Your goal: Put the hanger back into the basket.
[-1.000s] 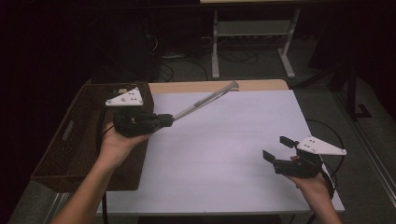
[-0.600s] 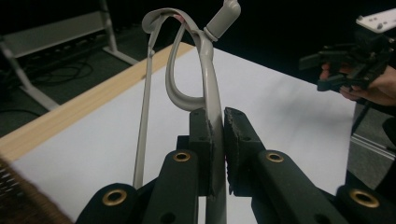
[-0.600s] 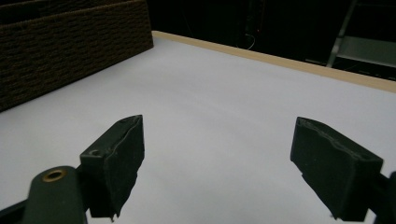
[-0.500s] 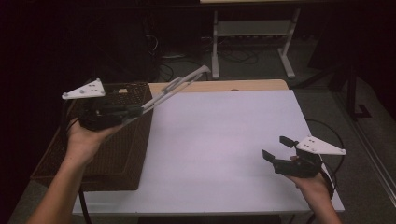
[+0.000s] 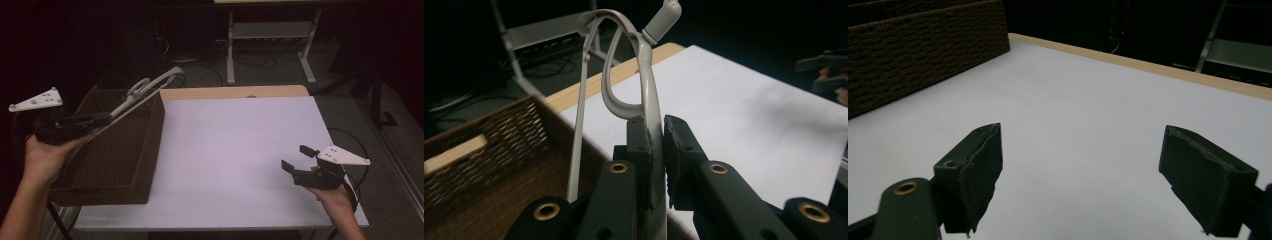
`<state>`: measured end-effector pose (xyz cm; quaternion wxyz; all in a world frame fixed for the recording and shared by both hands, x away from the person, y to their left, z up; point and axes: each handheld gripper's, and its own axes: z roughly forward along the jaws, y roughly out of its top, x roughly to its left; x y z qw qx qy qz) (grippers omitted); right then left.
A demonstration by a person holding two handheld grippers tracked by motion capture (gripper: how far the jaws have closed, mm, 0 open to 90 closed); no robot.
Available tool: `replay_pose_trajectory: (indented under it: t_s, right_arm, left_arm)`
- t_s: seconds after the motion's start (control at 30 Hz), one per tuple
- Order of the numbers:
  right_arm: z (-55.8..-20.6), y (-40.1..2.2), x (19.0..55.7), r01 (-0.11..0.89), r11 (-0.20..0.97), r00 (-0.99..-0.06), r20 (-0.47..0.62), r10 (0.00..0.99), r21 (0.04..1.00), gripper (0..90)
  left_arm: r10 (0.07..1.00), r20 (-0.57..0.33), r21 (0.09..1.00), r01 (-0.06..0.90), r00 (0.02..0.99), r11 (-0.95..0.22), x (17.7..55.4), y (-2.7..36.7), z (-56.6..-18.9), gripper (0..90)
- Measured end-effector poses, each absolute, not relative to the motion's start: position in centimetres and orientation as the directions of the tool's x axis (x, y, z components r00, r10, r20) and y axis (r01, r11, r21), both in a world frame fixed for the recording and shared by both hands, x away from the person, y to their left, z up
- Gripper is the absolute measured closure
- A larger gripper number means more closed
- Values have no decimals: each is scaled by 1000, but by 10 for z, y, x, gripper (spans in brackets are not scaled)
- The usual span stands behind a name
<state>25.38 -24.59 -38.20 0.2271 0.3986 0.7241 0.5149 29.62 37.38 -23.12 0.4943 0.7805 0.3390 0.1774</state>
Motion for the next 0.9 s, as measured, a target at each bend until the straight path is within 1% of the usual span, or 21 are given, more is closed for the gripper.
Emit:
replay_pose_trajectory:
  t_s: [0.13, 0.5, 0.67, 0.9]
  right_arm:
    - [-382, -245, 254, 344, 154, -579, 80, 811, 926, 169]
    - [-383, -242, 256, 350, 159, -580, 81, 810, 923, 169]
    - [-383, -242, 256, 350, 157, -578, 81, 812, 924, 169]
    - [-384, -241, 257, 351, 162, -580, 78, 811, 922, 169]
  left_arm:
    - [723, -63, 888, 370, 687, -273, 291, 394, -238, 828]
    - [768, -72, 863, 426, 636, -272, 275, 432, -261, 828]
    - [771, -86, 852, 448, 631, -271, 273, 440, -272, 827]
    - [773, -109, 817, 499, 625, -288, 283, 440, -290, 827]
